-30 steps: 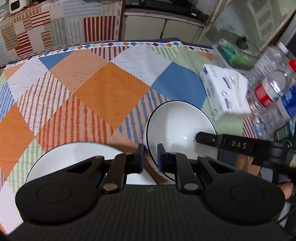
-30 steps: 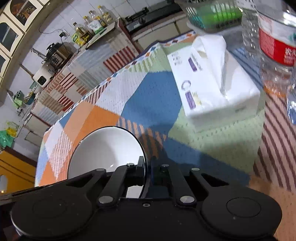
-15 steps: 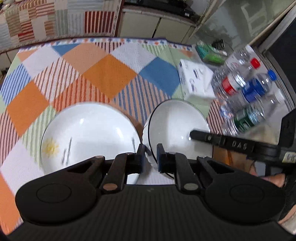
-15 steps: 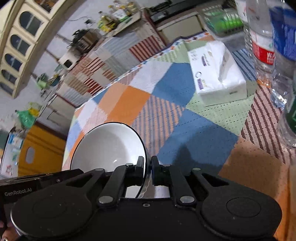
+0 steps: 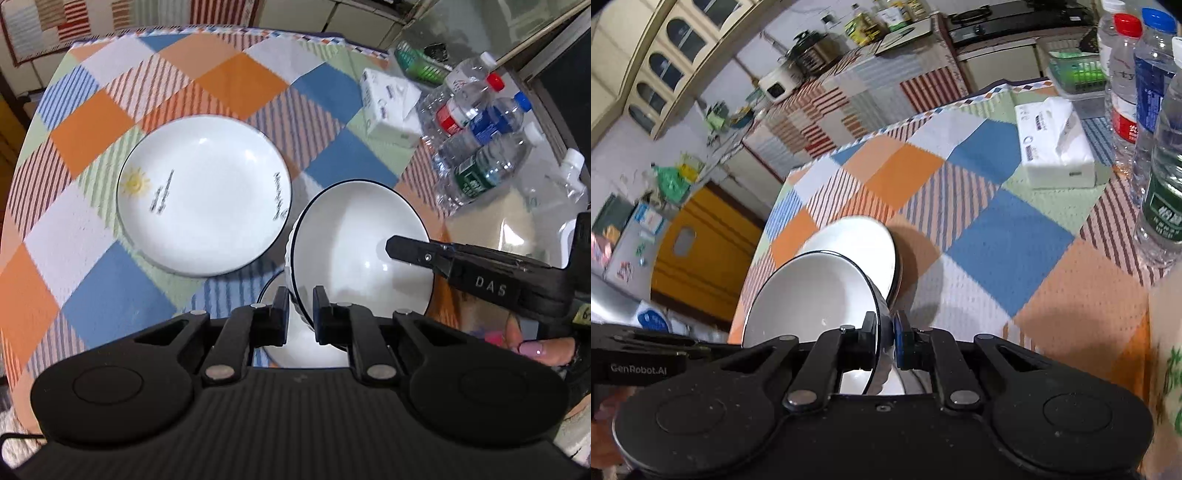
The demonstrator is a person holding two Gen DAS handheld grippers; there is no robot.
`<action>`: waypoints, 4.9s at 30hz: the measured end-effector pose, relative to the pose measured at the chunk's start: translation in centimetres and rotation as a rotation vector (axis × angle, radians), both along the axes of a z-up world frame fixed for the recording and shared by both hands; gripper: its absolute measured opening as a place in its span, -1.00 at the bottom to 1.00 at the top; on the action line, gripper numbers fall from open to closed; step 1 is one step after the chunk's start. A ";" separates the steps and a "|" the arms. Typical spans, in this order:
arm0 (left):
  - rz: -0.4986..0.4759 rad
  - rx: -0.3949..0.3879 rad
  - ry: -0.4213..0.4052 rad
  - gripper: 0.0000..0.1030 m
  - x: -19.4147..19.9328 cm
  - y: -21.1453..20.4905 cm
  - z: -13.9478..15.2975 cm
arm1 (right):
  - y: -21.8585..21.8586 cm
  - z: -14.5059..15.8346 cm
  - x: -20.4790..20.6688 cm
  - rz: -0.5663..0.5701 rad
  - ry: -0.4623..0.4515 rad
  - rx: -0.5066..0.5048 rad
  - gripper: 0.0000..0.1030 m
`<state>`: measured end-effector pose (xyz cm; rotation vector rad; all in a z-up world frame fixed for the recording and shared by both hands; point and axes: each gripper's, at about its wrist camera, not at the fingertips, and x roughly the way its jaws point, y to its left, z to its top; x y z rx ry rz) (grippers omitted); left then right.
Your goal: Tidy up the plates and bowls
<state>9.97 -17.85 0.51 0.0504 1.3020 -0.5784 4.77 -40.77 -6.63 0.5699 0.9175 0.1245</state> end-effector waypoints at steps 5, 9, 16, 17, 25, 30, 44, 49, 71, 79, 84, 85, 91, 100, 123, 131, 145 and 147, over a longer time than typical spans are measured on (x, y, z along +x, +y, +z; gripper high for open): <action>0.002 0.017 0.030 -0.77 -0.8 0.8 -1.8 | 1.6 -1.1 -0.9 0.054 0.023 -0.040 -0.74; -0.002 0.026 0.077 -0.77 -1.1 1.0 -3.7 | 2.3 -2.1 -1.3 0.077 0.038 -0.075 -0.74; -0.017 0.059 0.105 -0.77 -1.6 0.5 -5.5 | 3.8 -2.5 -1.6 0.135 0.023 -0.199 -0.75; -0.021 0.064 0.108 -0.77 -1.7 0.4 -5.7 | 4.1 -2.6 -1.7 0.146 0.020 -0.222 -0.75; -0.050 0.141 0.110 -0.77 -1.9 -0.3 -7.1 | 6.5 -2.7 -2.1 0.234 -0.028 -0.405 -0.75; -0.059 0.125 0.111 -0.76 -1.8 0.0 -7.3 | 7.0 -2.7 -2.0 0.267 -0.054 -0.447 -0.70; -0.074 0.019 -0.136 -0.08 -2.7 2.9 -5.6 | 4.8 -1.8 -7.3 0.431 -0.177 -0.392 0.17; -0.094 -0.036 -0.114 0.07 -3.7 3.3 -7.3 | 4.6 -5.0 -7.8 0.563 -0.071 -0.258 0.20; -0.048 -0.089 -0.082 0.22 -3.8 2.8 -11.8 | 8.0 -12.6 -6.4 0.607 -0.250 -0.491 1.00; -0.019 -0.149 -0.076 0.16 -3.8 2.2 -13.4 | 8.7 -12.9 -5.6 0.572 -0.288 -0.408 0.99; -0.002 -0.182 -0.026 0.02 -3.3 2.2 -13.6 | 9.5 -13.3 -5.3 0.542 -0.320 -0.430 0.98; 0.000 -0.185 -0.017 0.00 -3.2 2.3 -13.6 | 9.6 -13.4 -5.3 0.529 -0.327 -0.433 0.96; -0.055 -0.145 -0.007 -0.03 -3.2 1.9 -13.0 | 10.1 -13.3 -5.7 0.518 -0.339 -0.466 0.94; -0.044 -0.154 -0.024 -0.03 -3.5 4.3 -10.4 | 11.8 -11.5 -6.7 0.522 -0.383 -0.490 0.94; 0.048 -0.130 -0.187 -0.03 4.1 9.2 -2.7 | 16.5 -5.8 0.5 0.527 -0.514 -0.514 0.94; 0.026 -0.128 -0.158 -0.02 8.9 8.1 -4.4 | 16.0 -6.4 3.4 0.489 -0.460 -0.480 0.94; 0.088 -0.149 -0.116 0.00 13.6 6.4 -8.6 | 14.8 -9.2 8.2 0.420 -0.359 -0.446 0.94; 0.089 -0.138 -0.117 0.00 13.7 6.2 -8.9 | 14.9 -9.6 8.3 0.419 -0.347 -0.450 0.94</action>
